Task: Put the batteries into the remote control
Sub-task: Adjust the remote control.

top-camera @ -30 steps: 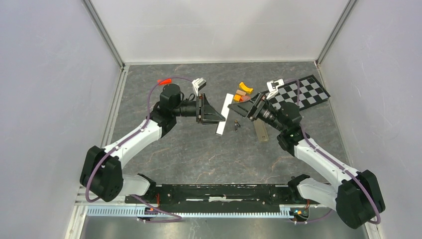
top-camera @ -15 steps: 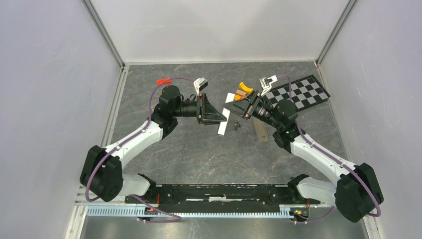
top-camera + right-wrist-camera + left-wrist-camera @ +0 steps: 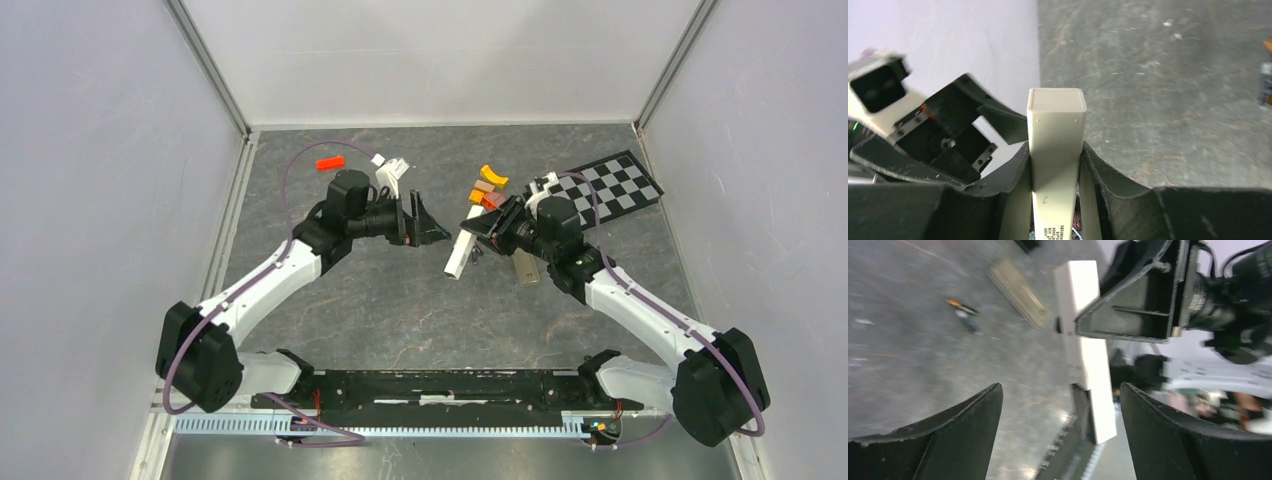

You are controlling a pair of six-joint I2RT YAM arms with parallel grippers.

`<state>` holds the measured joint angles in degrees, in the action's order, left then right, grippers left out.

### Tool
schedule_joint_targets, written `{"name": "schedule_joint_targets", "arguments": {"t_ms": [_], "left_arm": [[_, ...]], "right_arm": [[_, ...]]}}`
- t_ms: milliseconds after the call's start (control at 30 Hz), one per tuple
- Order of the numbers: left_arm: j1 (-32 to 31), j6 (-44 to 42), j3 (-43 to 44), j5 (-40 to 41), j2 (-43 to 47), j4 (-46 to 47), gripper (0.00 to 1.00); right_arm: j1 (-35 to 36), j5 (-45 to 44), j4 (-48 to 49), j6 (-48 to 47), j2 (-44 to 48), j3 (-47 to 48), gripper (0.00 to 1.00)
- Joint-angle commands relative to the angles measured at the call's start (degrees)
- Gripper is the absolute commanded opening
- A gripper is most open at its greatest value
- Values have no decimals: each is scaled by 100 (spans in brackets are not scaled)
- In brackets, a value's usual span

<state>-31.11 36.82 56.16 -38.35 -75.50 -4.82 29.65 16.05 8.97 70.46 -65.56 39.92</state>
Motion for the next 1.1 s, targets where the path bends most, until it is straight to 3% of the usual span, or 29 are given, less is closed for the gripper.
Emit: {"name": "schedule_joint_targets", "arguments": {"t_ms": [0,200,433,567,867,1067], "left_arm": [[-18,-1888,-549,1769,791,412,92],[-209,-3549,-2137,1686,1491,3479,92],[-623,-5174,-2524,733,1349,4605,88],[-952,-5699,-2437,440,1151,4832,87],[-1567,-6599,-2169,427,857,3802,83],[-1935,-7110,-2113,1256,771,3677,65]], "right_arm": [[-194,-438,-1264,517,-12,420,0],[-418,-560,-3122,1157,-338,1297,0],[-523,-77,-3958,1875,-600,1696,0],[-522,70,-3986,1948,-643,1745,0],[-526,423,-3763,2069,-639,1596,0],[-525,395,-3661,2062,-669,1548,0]]}}
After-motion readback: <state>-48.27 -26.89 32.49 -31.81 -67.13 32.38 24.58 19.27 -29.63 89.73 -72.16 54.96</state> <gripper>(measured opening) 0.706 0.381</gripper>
